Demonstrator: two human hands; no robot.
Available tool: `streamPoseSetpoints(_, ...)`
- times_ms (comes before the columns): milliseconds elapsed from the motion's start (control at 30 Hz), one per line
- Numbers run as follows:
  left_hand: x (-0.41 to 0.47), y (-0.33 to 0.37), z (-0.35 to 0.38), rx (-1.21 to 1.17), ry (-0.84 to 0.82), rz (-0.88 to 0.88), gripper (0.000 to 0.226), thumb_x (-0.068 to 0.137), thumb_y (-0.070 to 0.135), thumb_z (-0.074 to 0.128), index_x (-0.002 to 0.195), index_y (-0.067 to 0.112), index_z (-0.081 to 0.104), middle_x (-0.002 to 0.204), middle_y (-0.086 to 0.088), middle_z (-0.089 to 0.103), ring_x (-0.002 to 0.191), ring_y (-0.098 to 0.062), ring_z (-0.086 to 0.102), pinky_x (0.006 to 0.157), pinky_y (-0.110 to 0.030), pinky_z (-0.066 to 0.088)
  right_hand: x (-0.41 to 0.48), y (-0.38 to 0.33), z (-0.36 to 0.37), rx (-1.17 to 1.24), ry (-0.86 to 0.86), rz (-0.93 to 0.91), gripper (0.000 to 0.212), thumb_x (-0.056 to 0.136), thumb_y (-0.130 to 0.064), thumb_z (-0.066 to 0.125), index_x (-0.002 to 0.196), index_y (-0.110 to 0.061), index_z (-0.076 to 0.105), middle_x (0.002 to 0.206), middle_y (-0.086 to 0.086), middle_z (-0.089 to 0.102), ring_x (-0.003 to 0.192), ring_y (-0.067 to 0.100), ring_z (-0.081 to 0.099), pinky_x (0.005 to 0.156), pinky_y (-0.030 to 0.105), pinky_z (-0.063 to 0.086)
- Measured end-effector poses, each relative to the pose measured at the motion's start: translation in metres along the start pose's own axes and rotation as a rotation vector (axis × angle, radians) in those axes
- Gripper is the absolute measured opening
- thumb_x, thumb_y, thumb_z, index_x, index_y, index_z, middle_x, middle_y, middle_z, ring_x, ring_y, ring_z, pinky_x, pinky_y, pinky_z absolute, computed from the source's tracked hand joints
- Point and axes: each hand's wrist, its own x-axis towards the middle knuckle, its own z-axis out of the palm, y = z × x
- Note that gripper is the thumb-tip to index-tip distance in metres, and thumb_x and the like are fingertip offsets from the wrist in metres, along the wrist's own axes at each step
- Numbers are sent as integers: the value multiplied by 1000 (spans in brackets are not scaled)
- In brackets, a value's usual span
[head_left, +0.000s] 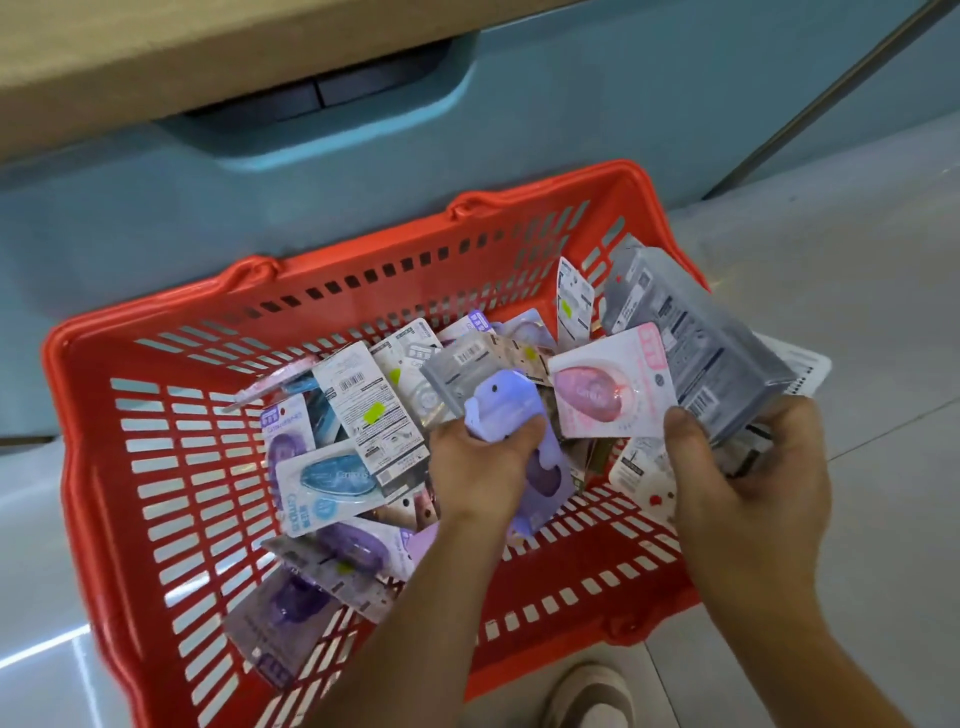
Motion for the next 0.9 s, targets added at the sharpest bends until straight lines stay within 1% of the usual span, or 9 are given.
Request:
streamPoseSetpoints(100, -22, 16, -34, -71, -10, 83, 36, 67, 19, 89, 97, 15, 68, 81, 3, 73, 71, -19, 68, 57, -25, 50, -4, -12, -9, 67, -13, 56, 21, 87, -22, 69, 99, -30, 54, 89, -22, 70, 70, 8, 73, 50, 22, 57)
streamPoseSetpoints(200, -49, 40, -82, -262, -83, 182, 87, 67, -7, 82, 136, 30, 45, 98, 15, 73, 82, -10, 71, 69, -26, 58, -12, -33, -15, 118, -69, 85, 20, 88, -18, 69, 101, -29, 59, 89, -14, 72, 74, 11, 74, 53, 26, 58)
streamPoseSetpoints(300, -77, 71, -120, -275, -101, 166, 120, 47, 0, 92, 146, 39, 36, 120, 3, 68, 95, -21, 71, 75, -39, 57, -19, -61, -15, 101, -152, 46, 27, 89, -16, 69, 95, -41, 60, 94, -14, 71, 83, 10, 72, 65, 35, 59)
streamPoseSetpoints(400, -118, 115, -144, -330, -217, 119, 58, 50, 2, 80, 107, 16, 75, 94, -4, 75, 75, -18, 70, 59, -27, 53, -26, -98, -21, 121, -179, -13, 29, 89, -14, 69, 92, -42, 59, 94, -11, 70, 86, 10, 70, 72, 42, 59)
streamPoseSetpoints(467, -149, 147, -153, -473, -283, -15, 41, 52, 9, 79, 93, 14, 79, 93, -10, 76, 77, -25, 71, 62, -31, 57, -34, -129, -31, 81, -212, -105, 37, 88, -14, 70, 92, -48, 56, 96, -7, 69, 89, 12, 69, 76, 41, 58)
streamPoseSetpoints(533, -181, 181, -161, -656, -349, -124, 26, 64, 20, 69, 86, 13, 80, 93, -14, 75, 78, -27, 73, 67, -35, 60, -45, -167, -46, -32, -248, -291, 42, 87, -16, 70, 98, -51, 51, 103, -7, 66, 94, 8, 64, 81, 26, 53)
streamPoseSetpoints(667, -246, 256, -180, -897, -369, -113, 27, 64, 30, 65, 81, 16, 81, 89, -11, 75, 70, -25, 73, 60, -37, 59, -69, -244, -82, -149, -284, -633, 39, 79, -22, 62, 113, -36, 50, 124, -3, 54, 104, 9, 59, 81, 7, 44)
streamPoseSetpoints(767, -301, 314, -205, -966, -390, -13, 40, 53, 40, 71, 86, 18, 80, 83, -8, 74, 64, -23, 72, 51, -35, 58, -81, -305, -116, -184, -296, -804, 26, 83, -23, 53, 108, -29, 55, 142, -4, 46, 115, 14, 58, 73, 28, 54)
streamPoseSetpoints(900, -382, 382, -242, -889, -446, 34, 42, 52, 38, 73, 87, 17, 81, 85, -9, 75, 68, -24, 73, 54, -38, 59, -110, -397, -168, -100, -493, -792, 48, 82, -44, 57, 123, -66, 46, 131, -40, 47, 120, -9, 51, 95, 15, 45)
